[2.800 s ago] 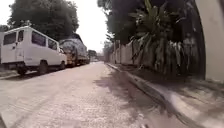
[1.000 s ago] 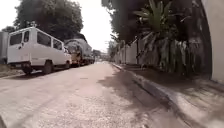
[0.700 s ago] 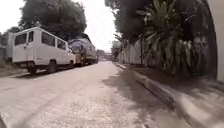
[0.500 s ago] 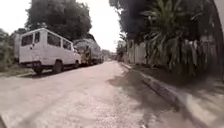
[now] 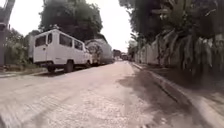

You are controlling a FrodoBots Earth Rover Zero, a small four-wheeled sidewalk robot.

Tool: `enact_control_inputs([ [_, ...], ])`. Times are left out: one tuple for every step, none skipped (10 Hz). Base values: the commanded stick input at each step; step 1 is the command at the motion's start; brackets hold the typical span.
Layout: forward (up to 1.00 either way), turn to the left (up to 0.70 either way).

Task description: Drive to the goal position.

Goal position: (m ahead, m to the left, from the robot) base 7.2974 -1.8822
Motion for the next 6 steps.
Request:
enact_control_inputs([
  [0.7, 0.02],
  [0.7, 0.02],
  [0.7, 0.02],
  [0.7, 0.0],
  [0.7, 0.0],
  [0.7, 0.0],
])
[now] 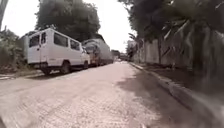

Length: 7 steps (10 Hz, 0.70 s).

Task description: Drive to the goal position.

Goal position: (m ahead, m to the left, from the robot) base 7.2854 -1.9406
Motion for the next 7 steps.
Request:
enact_control_inputs([
  [0.7, 0.0],
  [0.7, 0.0],
  [0.7, 0.0],
  [0.7, -0.16],
  [0.7, -0.31],
  [0.7, -0.35],
  [0.7, -0.35],
])
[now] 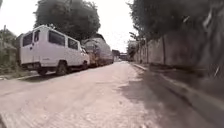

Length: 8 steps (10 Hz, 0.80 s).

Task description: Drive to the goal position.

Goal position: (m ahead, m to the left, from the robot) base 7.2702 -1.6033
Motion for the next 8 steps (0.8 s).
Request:
enact_control_inputs([
  [0.7, -0.35],
  [0.7, -0.35],
  [0.7, -0.34],
  [0.7, -0.12],
  [0.7, 0.0],
  [0.7, 0.0],
  [0.7, 0.0],
  [0.7, 0.0],
])
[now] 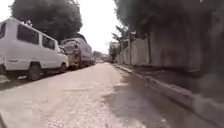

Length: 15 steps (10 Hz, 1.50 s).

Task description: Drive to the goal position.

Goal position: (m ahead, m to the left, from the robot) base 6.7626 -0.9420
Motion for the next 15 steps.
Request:
enact_control_inputs([
  [0.7, -0.05],
  [0.7, -0.23],
  [0.7, -0.35],
  [0.7, -0.19],
  [0.7, 0.0],
  [0.7, 0.0],
  [0.7, 0.0],
  [0.7, 0.0],
  [0.7, 0.0],
  [0.7, 0.0],
  [0.7, 0.0],
  [0.7, 0.0],
  [0.7, 0.0],
  [0.7, 0.0],
  [0.7, 0.0],
])
